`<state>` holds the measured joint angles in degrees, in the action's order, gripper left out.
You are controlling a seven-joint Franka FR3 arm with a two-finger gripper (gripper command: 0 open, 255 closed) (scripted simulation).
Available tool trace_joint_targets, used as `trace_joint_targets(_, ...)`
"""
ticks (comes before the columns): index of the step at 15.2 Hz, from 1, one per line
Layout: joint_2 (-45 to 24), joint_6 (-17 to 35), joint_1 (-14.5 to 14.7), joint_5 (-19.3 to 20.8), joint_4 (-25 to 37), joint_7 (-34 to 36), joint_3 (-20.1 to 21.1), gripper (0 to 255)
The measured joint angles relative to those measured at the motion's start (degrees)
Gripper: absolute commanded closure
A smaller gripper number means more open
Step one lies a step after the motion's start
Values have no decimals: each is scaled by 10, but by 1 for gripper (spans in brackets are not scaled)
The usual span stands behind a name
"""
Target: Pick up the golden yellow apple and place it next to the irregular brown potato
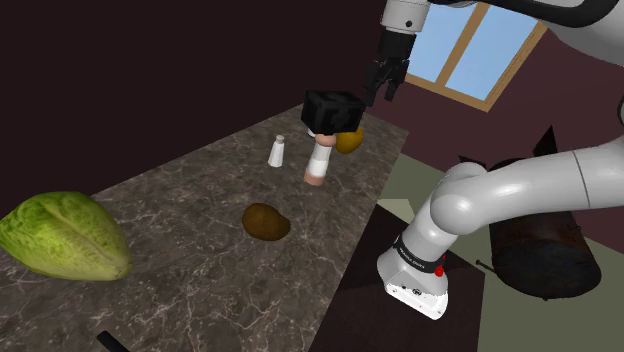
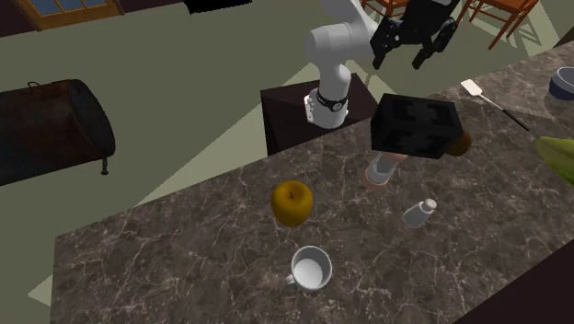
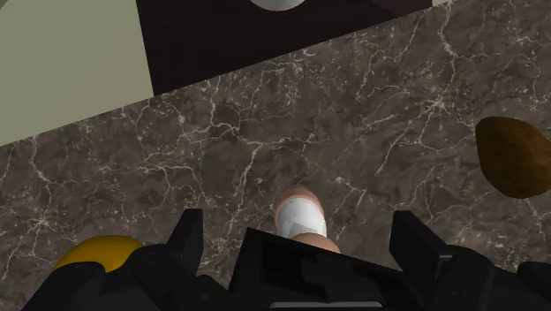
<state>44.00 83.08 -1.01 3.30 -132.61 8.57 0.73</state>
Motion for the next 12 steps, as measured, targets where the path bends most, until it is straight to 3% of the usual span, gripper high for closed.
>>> trace_joint_targets(4, 16, 29, 1, 25, -30, -48, -27, 0)
trace_joint_targets(12, 29, 166, 0, 119, -115, -229, -146, 0)
